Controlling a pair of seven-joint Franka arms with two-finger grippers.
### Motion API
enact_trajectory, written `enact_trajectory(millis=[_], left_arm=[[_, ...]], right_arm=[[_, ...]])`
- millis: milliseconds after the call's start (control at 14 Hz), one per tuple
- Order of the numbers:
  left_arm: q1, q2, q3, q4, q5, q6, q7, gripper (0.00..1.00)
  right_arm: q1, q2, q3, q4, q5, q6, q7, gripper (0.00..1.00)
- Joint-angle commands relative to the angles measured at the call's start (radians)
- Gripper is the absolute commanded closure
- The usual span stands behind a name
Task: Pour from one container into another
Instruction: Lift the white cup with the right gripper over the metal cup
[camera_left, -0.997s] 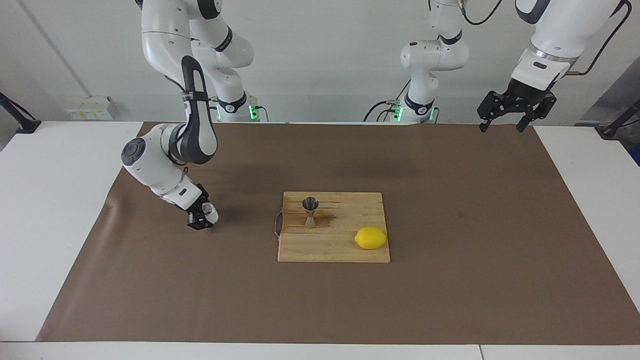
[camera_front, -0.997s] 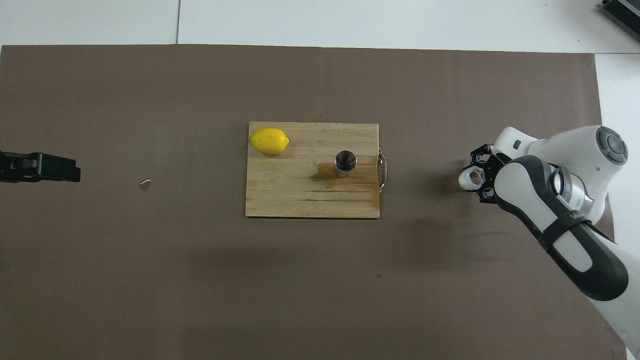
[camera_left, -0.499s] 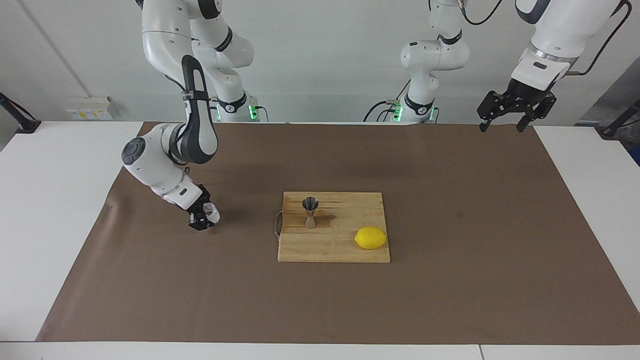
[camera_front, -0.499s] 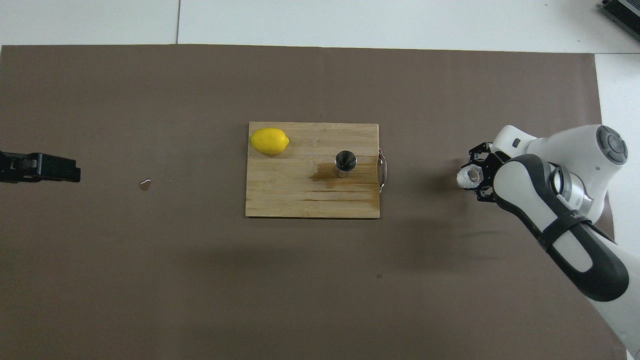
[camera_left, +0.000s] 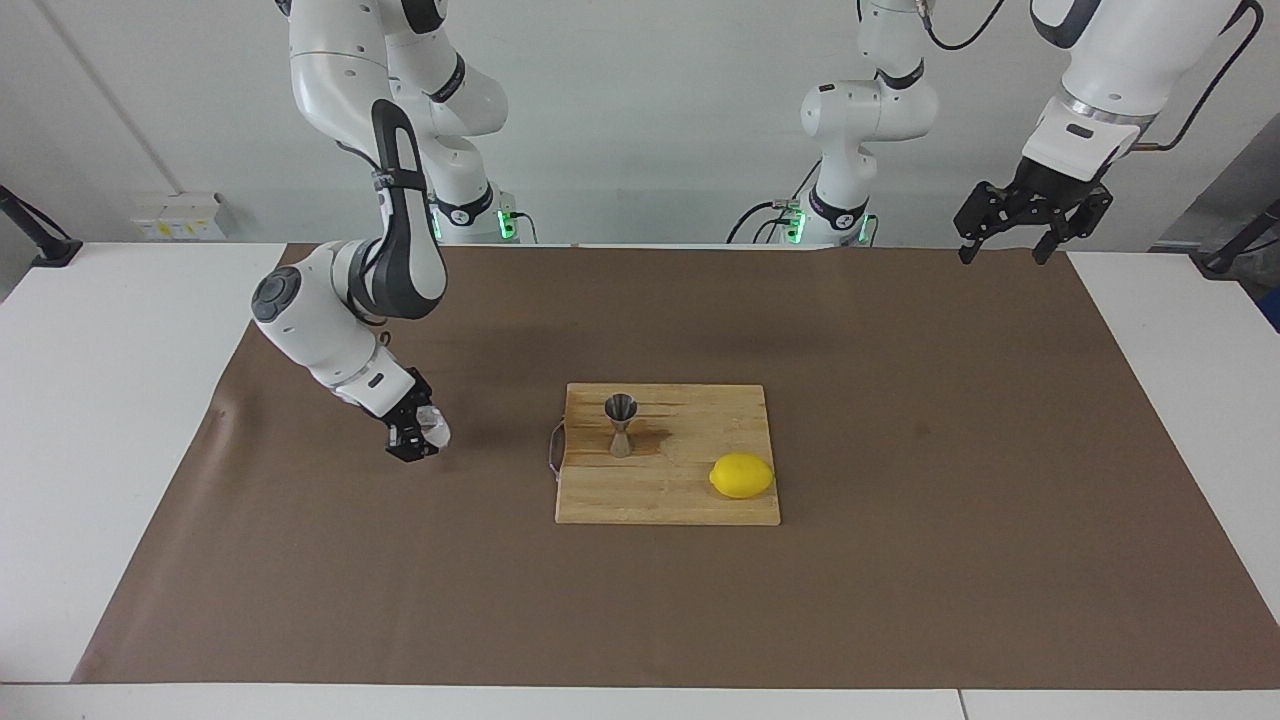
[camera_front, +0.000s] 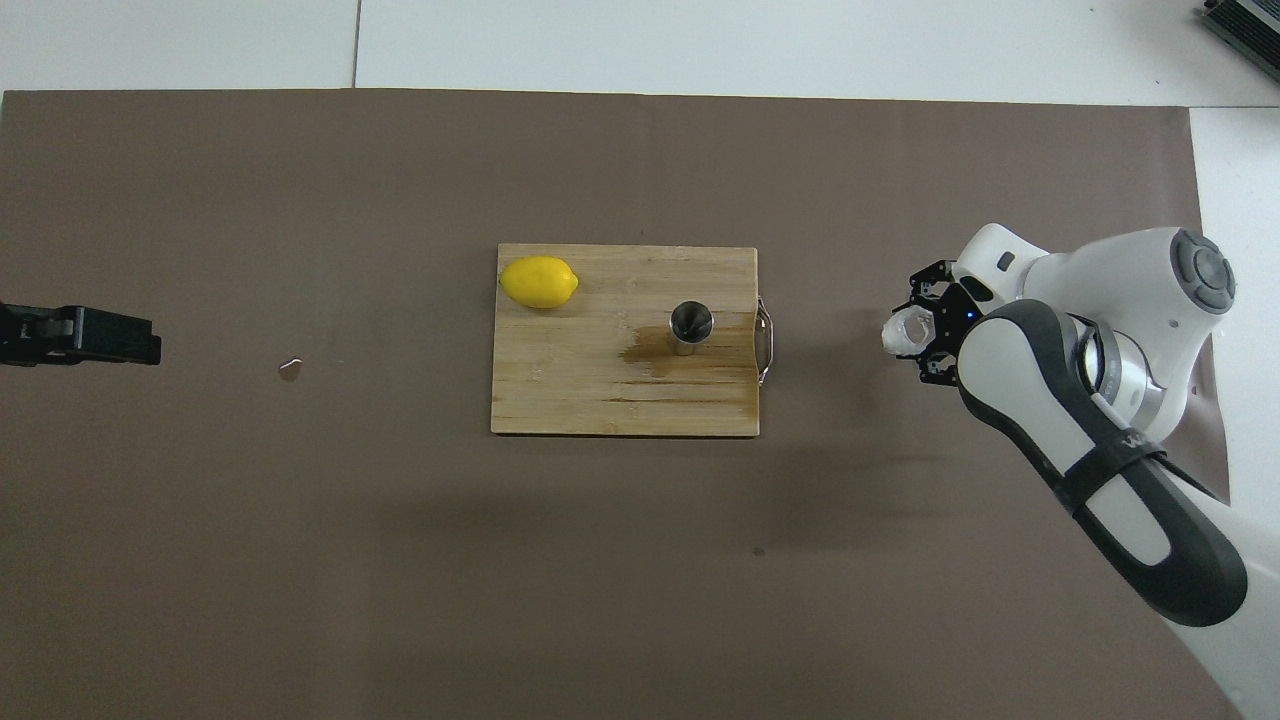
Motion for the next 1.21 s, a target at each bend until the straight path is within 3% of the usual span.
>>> enact_trajectory(millis=[0, 570, 1140], left_arm=[[-0.001, -0.028, 0.004, -0.025, -0.004, -0.008, -0.002, 0.00], [0.001, -0.028, 0.004, -0.025, -0.004, -0.008, -0.002, 0.00], [-0.001, -0.028, 0.004, -0.025, -0.004, -0.008, -0.002, 0.00]], right_arm=[[0.038, -0.017, 0.005, 0.023, 0.007, -0.010, 0.089, 0.95], [0.121, -0.029, 0.007, 0.107, -0.058, -0.082, 0.304, 0.95], [0.205, -0.022, 0.008, 0.182, -0.218, -0.131, 0.503, 0.95]])
